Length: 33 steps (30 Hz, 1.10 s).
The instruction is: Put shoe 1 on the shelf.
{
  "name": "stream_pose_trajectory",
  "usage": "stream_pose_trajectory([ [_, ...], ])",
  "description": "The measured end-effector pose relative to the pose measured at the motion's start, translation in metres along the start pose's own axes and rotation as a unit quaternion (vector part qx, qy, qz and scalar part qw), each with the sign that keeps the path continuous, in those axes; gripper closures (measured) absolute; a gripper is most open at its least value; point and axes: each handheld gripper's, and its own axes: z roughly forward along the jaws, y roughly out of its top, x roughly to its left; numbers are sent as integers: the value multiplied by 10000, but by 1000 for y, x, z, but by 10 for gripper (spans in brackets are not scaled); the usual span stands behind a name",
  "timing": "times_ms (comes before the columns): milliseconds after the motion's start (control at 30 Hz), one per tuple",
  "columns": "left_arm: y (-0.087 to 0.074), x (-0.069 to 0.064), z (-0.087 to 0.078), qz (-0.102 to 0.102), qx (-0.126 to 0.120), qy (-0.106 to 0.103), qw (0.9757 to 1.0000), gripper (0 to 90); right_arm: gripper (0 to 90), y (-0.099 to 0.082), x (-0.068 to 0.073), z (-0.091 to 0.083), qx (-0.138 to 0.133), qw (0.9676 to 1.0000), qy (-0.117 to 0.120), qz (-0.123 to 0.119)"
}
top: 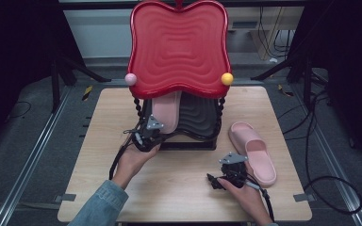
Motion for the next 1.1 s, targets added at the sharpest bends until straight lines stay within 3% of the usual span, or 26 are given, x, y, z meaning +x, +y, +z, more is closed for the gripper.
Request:
stream_pose_trajectory([
  [300,-1,-4,-13,16,-191,-16,9998,875,40,0,0,0,-1,10000,0,-1],
  [433,-7,-8,-18,59,-165,-54,9998,862,40,0,0,0,0,10000,-1,-1],
  [667,-33,-7,-31,-56,-111,-129,9998,814,81,-1,0,-1,-41,10000,-43,27],
  [733,-49,-3,-37,-216,-90,-135,9996,797,158,-2,1,-6,-53,10000,-77,32],
  [833,-60,0,-40,-317,-61,-95,9994,764,171,-2,2,-11,-66,9998,-184,-51],
  [933,-78,6,-47,-463,-27,74,9989,654,241,0,3,-22,-141,9995,-271,-42],
  [967,-84,8,-48,-521,-5,123,9986,654,241,0,3,-22,-141,9995,-271,-42],
  [1000,-89,11,-49,-597,12,172,9981,539,290,2,2,-28,-194,9993,-306,-16],
  [1033,-96,15,-49,-656,68,244,9975,539,290,2,2,-28,-194,9993,-306,-16],
  [1100,-109,24,-46,-793,176,497,9955,433,331,6,0,-36,-274,9988,-407,-10],
])
